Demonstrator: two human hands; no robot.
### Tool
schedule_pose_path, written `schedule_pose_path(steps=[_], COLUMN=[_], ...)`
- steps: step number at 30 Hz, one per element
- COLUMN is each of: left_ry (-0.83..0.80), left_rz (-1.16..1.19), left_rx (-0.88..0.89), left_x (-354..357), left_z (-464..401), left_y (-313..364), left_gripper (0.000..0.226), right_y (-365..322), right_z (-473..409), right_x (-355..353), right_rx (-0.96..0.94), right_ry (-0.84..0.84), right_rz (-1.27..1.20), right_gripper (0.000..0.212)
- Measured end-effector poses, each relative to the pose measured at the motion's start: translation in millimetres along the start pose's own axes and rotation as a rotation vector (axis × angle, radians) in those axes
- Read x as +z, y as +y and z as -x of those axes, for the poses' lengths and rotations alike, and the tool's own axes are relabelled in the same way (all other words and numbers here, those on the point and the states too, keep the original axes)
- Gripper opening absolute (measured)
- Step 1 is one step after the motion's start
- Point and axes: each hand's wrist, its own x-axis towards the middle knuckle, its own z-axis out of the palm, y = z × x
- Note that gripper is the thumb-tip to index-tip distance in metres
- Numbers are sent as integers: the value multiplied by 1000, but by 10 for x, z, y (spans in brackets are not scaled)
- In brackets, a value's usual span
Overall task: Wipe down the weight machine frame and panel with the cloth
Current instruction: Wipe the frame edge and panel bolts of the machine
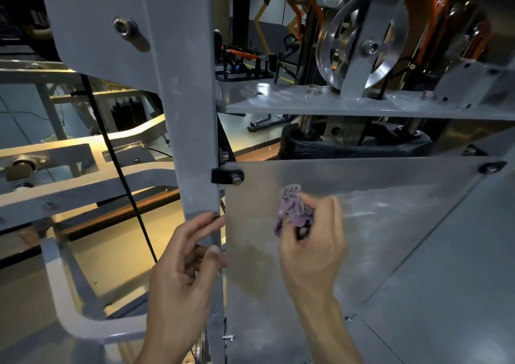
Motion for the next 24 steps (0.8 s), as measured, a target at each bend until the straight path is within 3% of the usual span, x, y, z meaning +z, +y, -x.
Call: schedule_pose_path(steps=[6, 8, 11, 14, 20, 24], left_ry=[16, 16, 9, -1, -11, -41], left_rz=[19, 25, 18, 14, 7, -1], left_rx=[-9, 4, 12, 2, -4, -9], left_x=[7, 7, 18, 28, 9, -19], left_z=[7, 0, 3, 11, -4, -1], left_y=[-22, -32, -25, -12, -26, 6], left_gripper=[50, 47, 40, 40, 46, 48], right_y=[-342, -220, 65, 147, -215, 74], right_z=[238, 158, -26, -96, 183, 50], right_x=[306, 196, -62, -117, 152, -95], right_rx=[-183, -184, -68, 25, -123, -48], right_ry=[-177, -172, -25, 67, -164, -76], right_rz=[-51, -45, 52, 34, -54, 44], right_gripper=[7, 13, 32, 29, 16, 31])
